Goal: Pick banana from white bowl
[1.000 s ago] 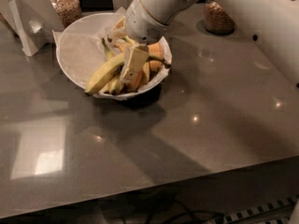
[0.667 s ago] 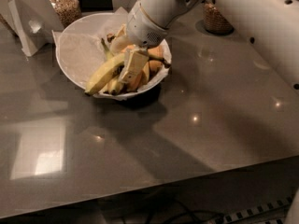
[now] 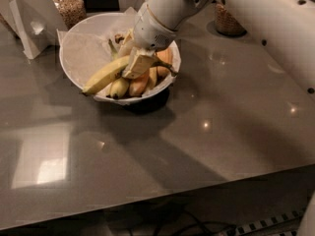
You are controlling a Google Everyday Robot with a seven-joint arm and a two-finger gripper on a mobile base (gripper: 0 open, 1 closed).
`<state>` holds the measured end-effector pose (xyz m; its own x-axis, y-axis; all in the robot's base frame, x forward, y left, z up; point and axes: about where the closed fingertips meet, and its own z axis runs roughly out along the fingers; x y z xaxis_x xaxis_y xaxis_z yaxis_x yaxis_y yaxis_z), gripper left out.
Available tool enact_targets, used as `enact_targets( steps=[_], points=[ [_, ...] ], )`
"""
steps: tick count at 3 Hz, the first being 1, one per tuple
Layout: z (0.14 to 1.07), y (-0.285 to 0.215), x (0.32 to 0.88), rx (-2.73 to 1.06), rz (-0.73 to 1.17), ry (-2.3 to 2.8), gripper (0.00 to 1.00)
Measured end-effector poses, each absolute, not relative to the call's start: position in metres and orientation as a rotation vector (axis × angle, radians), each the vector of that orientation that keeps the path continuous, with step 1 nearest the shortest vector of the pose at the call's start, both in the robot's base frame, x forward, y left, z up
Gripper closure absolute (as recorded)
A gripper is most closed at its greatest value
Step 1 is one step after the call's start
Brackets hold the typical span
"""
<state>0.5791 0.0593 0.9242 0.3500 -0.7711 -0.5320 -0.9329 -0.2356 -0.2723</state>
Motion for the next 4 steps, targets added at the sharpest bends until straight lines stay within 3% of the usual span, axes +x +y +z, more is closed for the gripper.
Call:
enact_targets(
  steps=[1,4],
  points=[
    [0.924,0.055,0.583,-2.078,0.372,1.488,1.0],
    [0.982,0.045,0.569,-2.096,0.273,1.408,1.0]
  ],
)
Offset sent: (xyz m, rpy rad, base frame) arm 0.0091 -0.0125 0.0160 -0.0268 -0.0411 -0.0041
